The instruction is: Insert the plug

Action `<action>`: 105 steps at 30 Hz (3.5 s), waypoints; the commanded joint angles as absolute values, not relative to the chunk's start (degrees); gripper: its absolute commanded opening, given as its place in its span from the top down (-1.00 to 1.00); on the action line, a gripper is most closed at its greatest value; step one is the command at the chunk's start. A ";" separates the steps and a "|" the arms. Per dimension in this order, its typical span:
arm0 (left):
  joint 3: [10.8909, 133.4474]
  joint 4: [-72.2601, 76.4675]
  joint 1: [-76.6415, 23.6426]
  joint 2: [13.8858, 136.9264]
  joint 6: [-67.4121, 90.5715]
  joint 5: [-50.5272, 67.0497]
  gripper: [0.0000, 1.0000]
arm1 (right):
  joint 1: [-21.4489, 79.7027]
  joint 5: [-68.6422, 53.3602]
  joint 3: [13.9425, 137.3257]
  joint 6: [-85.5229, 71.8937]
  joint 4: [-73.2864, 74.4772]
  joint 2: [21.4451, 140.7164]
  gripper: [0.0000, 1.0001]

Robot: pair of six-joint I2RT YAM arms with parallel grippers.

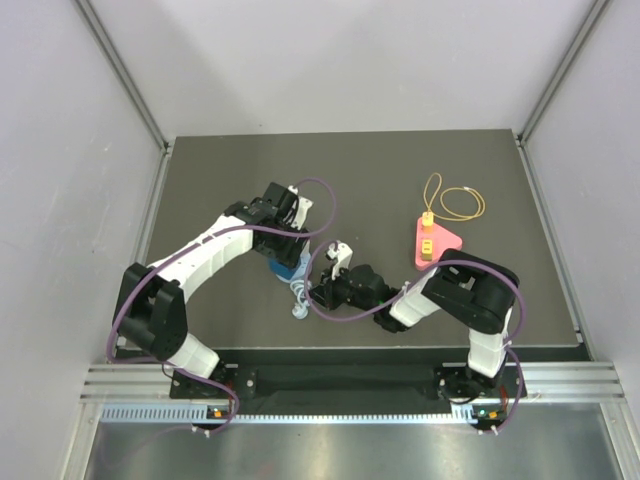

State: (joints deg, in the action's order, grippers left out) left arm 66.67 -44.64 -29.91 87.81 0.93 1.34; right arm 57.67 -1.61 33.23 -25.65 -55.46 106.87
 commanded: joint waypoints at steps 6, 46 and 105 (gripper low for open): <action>66.71 -45.26 -29.79 86.13 3.16 2.55 1.00 | 57.22 -2.20 34.98 -24.87 -51.68 105.12 1.00; 67.32 -47.72 -29.80 85.87 8.08 3.69 1.00 | 57.22 -2.46 35.95 -25.05 -50.01 105.65 1.00; 59.95 -39.20 -29.62 84.02 7.82 1.14 1.00 | 57.22 -3.16 36.21 -25.66 -50.10 106.17 1.00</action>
State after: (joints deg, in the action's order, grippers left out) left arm 61.30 -39.75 -29.65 84.49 6.42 0.01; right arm 57.56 -2.17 35.00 -25.78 -51.35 106.24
